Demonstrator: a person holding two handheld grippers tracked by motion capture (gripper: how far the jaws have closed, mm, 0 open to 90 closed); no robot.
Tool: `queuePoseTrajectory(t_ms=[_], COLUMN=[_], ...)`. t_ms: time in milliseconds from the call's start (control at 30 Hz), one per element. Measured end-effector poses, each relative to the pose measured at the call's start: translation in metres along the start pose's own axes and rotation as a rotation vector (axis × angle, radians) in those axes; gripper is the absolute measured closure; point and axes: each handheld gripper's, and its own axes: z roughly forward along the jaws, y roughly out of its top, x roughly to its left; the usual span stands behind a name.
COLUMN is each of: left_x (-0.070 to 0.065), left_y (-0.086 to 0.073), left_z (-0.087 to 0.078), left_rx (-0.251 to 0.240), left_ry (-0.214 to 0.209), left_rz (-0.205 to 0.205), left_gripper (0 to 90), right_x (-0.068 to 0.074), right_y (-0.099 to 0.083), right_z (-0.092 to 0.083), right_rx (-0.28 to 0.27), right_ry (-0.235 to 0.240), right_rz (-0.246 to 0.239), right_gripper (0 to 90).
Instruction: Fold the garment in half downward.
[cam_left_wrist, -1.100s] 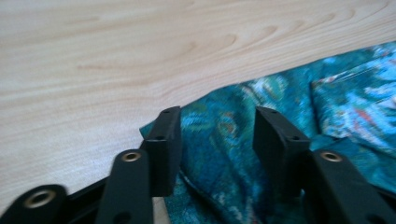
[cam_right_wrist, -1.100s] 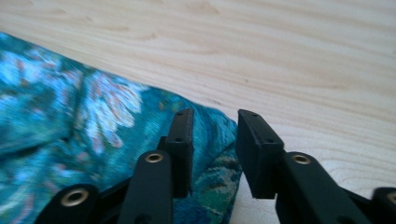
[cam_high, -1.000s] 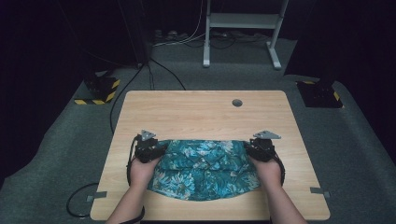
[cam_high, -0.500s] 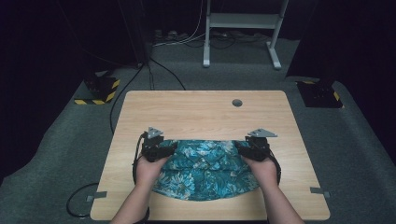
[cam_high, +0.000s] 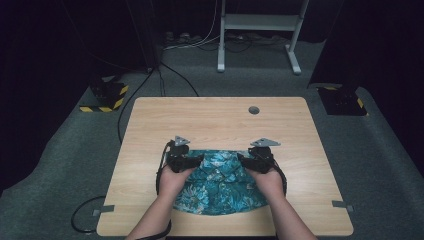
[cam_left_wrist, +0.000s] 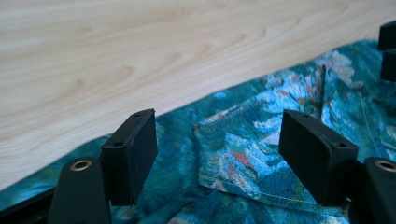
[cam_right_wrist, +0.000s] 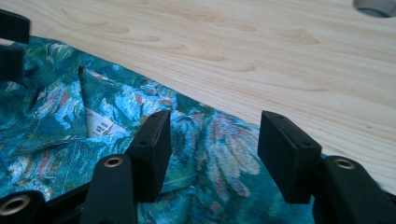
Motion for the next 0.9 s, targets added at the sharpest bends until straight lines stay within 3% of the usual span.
queuePoseTrajectory(t_ms=[267, 667, 833, 867, 900], left_x=[-0.004, -0.005, -0.006, -0.008, -0.008], left_y=[-0.007, -0.015, -0.018, -0.018, -0.018], left_z=[0.018, 0.028, 0.027, 0.026, 0.026], left_rx=[0.062, 0.065, 0.056, 0.051, 0.051], left_ry=[-0.004, 0.024, 0.040, 0.049, 0.049], left_rz=[0.007, 0.020, 0.051, 0.068, 0.068], left_gripper=[35.7, 52.4, 70.1, 72.6, 78.5], right_x=[0.008, 0.010, 0.010, 0.013, 0.013], right_y=[-0.002, -0.010, -0.013, -0.014, -0.014], right_z=[0.015, 0.035, 0.037, 0.036, 0.036], right_rx=[0.038, 0.089, 0.080, 0.076, 0.076], right_ry=[0.030, 0.033, 0.041, 0.036, 0.036], right_rz=[-0.005, 0.017, 0.008, -0.011, -0.011], right_gripper=[54.4, 60.6, 72.1, 82.1, 82.1])
